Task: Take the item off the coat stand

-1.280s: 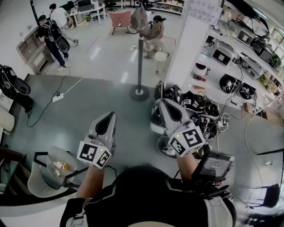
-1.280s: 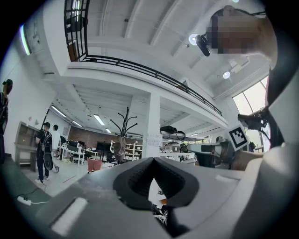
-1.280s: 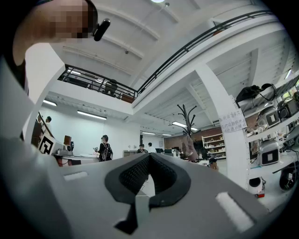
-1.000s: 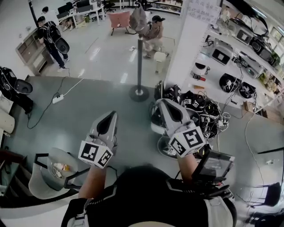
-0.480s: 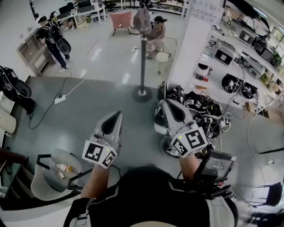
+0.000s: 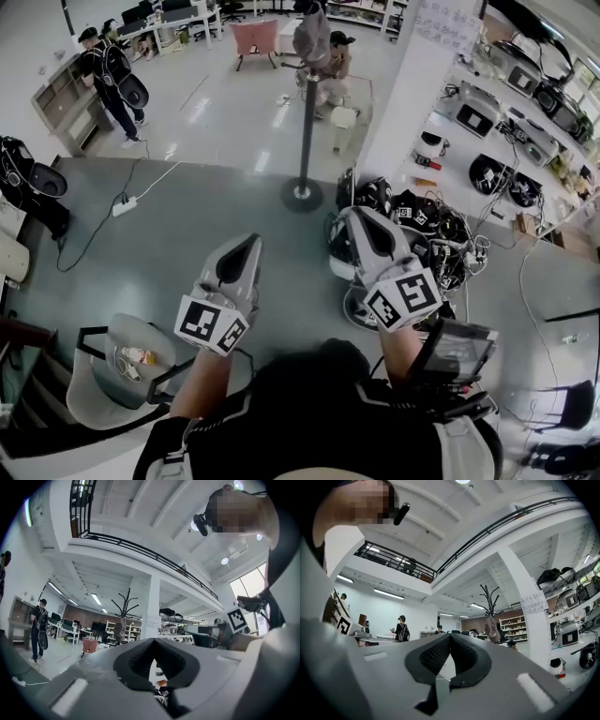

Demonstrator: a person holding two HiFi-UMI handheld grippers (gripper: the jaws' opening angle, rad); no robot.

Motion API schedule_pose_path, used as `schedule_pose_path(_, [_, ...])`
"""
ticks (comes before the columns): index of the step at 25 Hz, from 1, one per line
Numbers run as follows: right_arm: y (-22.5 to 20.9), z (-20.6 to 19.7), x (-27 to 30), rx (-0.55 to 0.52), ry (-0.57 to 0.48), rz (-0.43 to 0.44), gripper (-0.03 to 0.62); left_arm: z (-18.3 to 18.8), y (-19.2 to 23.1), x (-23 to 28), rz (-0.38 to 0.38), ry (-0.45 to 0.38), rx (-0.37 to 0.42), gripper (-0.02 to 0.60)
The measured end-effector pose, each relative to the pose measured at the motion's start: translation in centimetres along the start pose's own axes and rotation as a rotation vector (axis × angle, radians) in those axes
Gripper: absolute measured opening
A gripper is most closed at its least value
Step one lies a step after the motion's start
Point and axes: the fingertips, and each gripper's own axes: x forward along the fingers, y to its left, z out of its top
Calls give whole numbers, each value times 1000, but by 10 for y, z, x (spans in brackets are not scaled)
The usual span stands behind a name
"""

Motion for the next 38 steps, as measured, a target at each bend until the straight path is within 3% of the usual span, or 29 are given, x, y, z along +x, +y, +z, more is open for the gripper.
schedule_pose_path(9, [1,-10,28,1,-5,3,9,-7,28,2,-3,3,5,18])
schedule_pose_path(38, [-129,-11,143,35,-44,83,9,-13,90,151,79,23,41,20])
